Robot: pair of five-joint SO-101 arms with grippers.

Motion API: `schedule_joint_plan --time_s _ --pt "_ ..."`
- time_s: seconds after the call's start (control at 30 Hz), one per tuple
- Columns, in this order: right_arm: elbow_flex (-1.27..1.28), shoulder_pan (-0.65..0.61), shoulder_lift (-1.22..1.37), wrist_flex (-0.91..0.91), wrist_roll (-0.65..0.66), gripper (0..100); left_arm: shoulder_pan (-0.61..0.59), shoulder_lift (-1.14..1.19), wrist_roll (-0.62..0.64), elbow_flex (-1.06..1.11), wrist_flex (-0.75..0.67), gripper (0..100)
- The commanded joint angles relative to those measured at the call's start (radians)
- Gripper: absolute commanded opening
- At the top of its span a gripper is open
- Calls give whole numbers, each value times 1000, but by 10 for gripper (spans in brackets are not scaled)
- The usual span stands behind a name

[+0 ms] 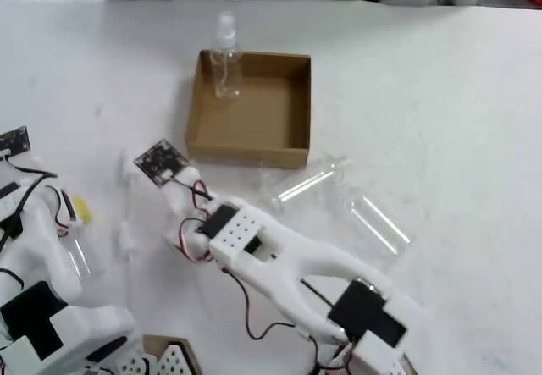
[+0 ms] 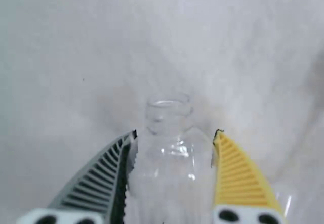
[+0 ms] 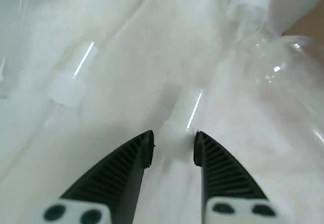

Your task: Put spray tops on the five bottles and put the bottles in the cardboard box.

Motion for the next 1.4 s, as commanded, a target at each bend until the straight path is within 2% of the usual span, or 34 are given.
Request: schedule_joint_plan --time_s 0.0,0.43,0.57,0.7,1.03,1.27,1.37 --pt "-87 -7 30 -12 -8 116 15 2 5 -43 -2 117" --pt "-97 -27 51 25 2 119 15 4 3 -41 -2 117" --pt "-118 -27 53 58 71 120 15 4 3 -40 -2 117" --pt "-140 -27 74 70 69 120 15 4 3 -40 -2 117" --pt "-468 -27 312 354 75 120 15 4 3 -38 -2 117" --pt "-592 -27 400 466 81 118 16 4 3 -38 -2 117" --pt "-626 -28 426 506 163 116 16 4 3 -38 -2 117"
